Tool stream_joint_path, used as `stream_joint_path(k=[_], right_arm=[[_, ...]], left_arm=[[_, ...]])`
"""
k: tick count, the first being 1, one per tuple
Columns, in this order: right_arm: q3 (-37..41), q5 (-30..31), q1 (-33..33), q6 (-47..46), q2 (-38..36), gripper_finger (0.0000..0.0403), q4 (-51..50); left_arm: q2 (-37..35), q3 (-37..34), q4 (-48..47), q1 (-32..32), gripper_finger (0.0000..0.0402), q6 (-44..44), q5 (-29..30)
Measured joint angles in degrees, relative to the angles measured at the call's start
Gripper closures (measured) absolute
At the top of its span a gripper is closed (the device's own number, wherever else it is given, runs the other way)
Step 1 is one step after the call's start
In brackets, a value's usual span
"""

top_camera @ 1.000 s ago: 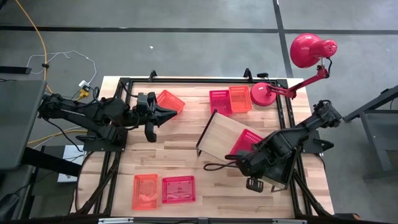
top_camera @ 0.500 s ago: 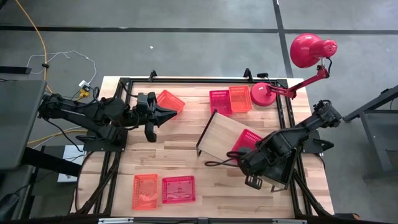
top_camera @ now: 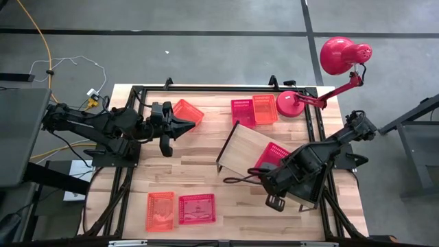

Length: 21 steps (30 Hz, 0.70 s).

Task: Stack baskets on shelf by color
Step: Put the top left red bin on the shelf

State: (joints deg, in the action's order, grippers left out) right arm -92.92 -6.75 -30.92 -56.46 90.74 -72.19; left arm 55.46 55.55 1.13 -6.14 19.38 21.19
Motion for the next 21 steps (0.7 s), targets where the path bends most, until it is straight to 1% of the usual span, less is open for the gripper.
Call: stream_joint_path(k=[7,14,21], right_arm=[[0.0,0.8,0.0,-3.6,0.4,0.0403,-2.1],[0.0,0.9,0.0,-4.2,1.1,0.0403,-2.4],[0.0,2.3,0.0,-6.5,1.2,0.0403,-5.1]], left_arm=[[0.0,0.0,0.0,0.0,0.0401,0.0,0.0],[0.0,0.0,0.0,0.0,0.0401,0.0,0.0],[0.0,0.0,0.0,0.0,0.0401,0.0,0.0]])
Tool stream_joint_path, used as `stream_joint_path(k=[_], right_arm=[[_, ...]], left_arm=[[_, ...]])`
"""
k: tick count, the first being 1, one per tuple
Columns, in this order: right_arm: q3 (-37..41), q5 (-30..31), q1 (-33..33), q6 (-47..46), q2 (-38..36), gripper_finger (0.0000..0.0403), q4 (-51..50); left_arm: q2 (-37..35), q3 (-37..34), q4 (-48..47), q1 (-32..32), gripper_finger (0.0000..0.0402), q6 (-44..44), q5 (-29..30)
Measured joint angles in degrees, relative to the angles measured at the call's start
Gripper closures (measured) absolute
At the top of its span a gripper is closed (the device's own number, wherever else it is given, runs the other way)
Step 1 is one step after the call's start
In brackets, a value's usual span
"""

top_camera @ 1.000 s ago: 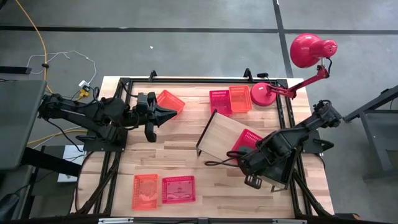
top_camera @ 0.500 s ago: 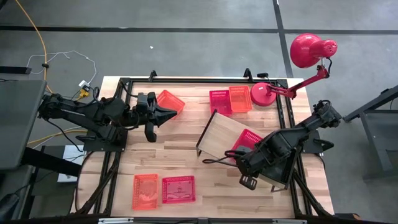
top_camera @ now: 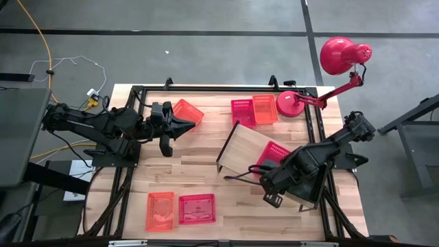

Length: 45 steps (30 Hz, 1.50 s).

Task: Stack baskets on shelf by color
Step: Put the top left red bin on the shelf, then stack the bottom red bin on the red bin on the shelf

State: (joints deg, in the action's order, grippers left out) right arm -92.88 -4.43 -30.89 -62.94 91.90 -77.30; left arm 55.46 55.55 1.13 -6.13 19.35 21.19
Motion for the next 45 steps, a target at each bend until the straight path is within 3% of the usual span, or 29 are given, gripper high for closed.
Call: stream_joint_path(k=[14,21,27,38,45], right_arm=[[-1.0,0.0,-0.6,2.5,-0.9,0.0403,-0.8],[-3.6,2.9,-2.1,16.9,-1.7,0.0403,12.1],[-3.4,5.4,0.2,20.4,-1.7,0.0403,18.8],[-3.4,5.9,2.9,9.7,-1.5,0.0398,33.0],[-3.4,9.0,-0.1,-8.9,3.2,0.0332,44.9]], left_arm=[[-0.1,0.0,0.0,0.0,0.0401,0.0,0.0],[-2.5,0.0,0.0,0.0,0.0401,0.0,-5.0],[-3.9,0.0,-1.2,0.0,0.0401,0.0,-10.5],[-4.8,0.0,-9.4,0.0,0.0401,-2.0,-10.7],[-5.2,0.0,-14.5,0.0,0.0401,-6.0,-10.7]])
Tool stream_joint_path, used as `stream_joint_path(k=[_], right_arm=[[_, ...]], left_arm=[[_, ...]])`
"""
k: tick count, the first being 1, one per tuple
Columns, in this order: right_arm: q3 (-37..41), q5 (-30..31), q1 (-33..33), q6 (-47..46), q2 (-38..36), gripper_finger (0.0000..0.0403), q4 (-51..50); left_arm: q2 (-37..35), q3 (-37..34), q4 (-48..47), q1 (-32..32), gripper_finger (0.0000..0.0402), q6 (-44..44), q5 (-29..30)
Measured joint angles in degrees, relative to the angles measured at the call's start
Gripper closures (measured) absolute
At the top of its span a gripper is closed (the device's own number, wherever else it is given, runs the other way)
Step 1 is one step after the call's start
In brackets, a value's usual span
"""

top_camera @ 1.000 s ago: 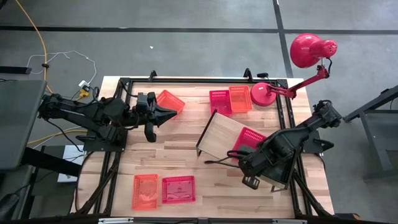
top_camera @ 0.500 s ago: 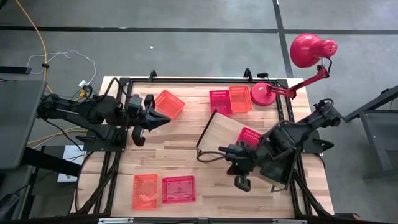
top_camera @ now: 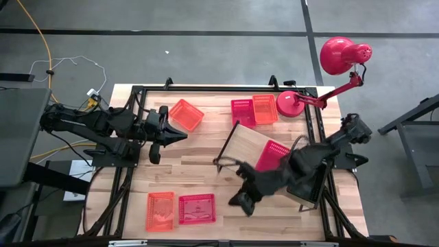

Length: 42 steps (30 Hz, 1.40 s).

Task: Stack baskets on shelf by color
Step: Stack the bottom red bin on the red bin on the shelf

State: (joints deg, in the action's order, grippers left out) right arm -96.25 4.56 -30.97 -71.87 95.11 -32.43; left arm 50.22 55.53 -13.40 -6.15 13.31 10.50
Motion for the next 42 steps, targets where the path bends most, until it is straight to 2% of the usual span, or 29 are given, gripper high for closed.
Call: stream_joint_path(k=[4,8,16,22,28,36,42], right_arm=[[0.0,-1.8,-2.4,-9.3,4.7,0.0283,5.8],[-0.1,-1.0,-4.1,-16.8,9.4,0.0253,9.3],[-0.1,4.4,-4.3,-22.4,20.7,0.0245,13.2],[-0.1,7.8,-1.9,-22.3,27.4,0.0245,13.4],[-0.1,8.7,0.6,-22.2,28.8,0.0245,13.5],[-0.2,8.6,0.6,-23.8,28.7,0.0245,13.5],[-8.5,8.7,0.0,-20.6,28.7,0.0245,9.5]], left_arm=[[0.0,0.0,-2.5,0.0,0.0401,-1.0,0.0],[0.0,0.0,-3.8,0.0,0.0401,1.5,-0.2],[-1.1,0.0,-9.4,0.0,0.0401,11.9,-7.5],[-1.1,0.0,-9.8,-1.7,0.0401,15.4,-8.1],[-1.0,0.0,-9.8,-2.7,0.0401,16.7,-7.3],[-1.0,0.0,-9.6,-2.9,0.0401,15.6,-7.2],[-1.0,0.0,-9.6,-2.9,0.0401,13.6,-7.3]])
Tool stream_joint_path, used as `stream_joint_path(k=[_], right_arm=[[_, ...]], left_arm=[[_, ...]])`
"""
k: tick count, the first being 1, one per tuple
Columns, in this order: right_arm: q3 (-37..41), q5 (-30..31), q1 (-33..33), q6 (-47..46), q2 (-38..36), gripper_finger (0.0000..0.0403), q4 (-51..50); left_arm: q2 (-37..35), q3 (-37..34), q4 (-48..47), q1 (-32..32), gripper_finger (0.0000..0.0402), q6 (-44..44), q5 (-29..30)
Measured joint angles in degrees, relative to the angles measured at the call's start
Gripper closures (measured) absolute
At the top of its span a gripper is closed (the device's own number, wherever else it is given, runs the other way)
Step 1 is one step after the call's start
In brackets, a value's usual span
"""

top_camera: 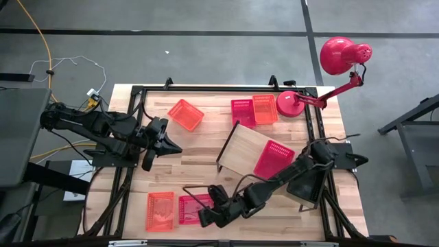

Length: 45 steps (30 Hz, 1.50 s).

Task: Stack baskets on shelf by color
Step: Stack the bottom red bin on the red bin on the shelf

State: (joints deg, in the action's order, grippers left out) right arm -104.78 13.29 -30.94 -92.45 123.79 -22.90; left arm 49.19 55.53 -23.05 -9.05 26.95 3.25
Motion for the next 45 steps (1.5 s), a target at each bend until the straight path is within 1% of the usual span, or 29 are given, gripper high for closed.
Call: stream_joint_path(k=[3,4,6,9,10,12,15,18,20,26,28,32,35,42,45], right_arm=[[-9.3,2.2,-0.5,2.6,0.2,0.0247,-6.2],[-12.9,2.9,-0.6,3.4,0.5,0.0249,-9.8],[-20.3,3.1,-0.7,3.8,2.4,0.0257,-19.1],[-30.3,2.5,-0.7,2.5,7.3,0.0269,-33.1],[-29.8,2.4,-0.6,2.1,7.6,0.0272,-33.1],[-24.8,1.8,-0.3,-0.6,6.5,0.0276,-31.0],[-21.0,-0.3,-0.1,-5.3,6.4,0.0276,-31.1],[-17.9,0.2,-0.2,-8.8,6.4,0.0276,-31.7],[-17.0,1.2,-0.3,-10.0,6.4,0.0276,-32.5],[-13.7,1.6,0.3,-12.8,6.3,0.0276,-31.1],[-12.5,2.8,0.3,-13.2,6.3,0.0276,-29.2],[-10.2,2.6,0.4,-13.2,6.3,0.0276,-25.6],[-8.8,2.6,0.5,-14.2,6.3,0.0276,-25.5],[-8.6,3.0,0.7,-14.2,6.8,0.0276,-24.8],[-8.6,2.6,0.8,-14.2,8.0,0.0276,-22.8]], left_arm=[[0.0,0.0,0.0,0.0,0.0402,-0.1,0.0],[0.0,0.0,0.0,0.0,0.0402,-0.4,0.0],[0.0,0.0,0.0,0.0,0.0402,-1.4,0.0],[0.0,0.0,0.0,0.0,0.0402,-2.1,0.0],[0.0,0.0,-0.1,0.0,0.0402,-2.1,0.0],[0.0,0.0,-0.1,0.0,0.0402,-2.1,0.0],[0.0,0.0,-0.1,0.0,0.0402,-1.8,0.0],[0.0,0.0,-0.1,0.0,0.0402,-1.6,0.0],[0.0,0.0,-0.1,0.0,0.0402,-1.0,0.0],[0.0,0.0,0.1,0.0,0.0402,-0.1,0.0],[0.0,0.0,0.1,0.0,0.0402,-0.1,0.0],[0.0,0.0,0.1,0.0,0.0402,-0.1,0.0],[0.0,0.0,0.1,0.0,0.0402,-0.1,0.0],[0.0,0.0,0.1,0.0,0.0402,0.1,0.0],[0.0,0.0,0.2,0.0,0.0402,0.1,0.0]])
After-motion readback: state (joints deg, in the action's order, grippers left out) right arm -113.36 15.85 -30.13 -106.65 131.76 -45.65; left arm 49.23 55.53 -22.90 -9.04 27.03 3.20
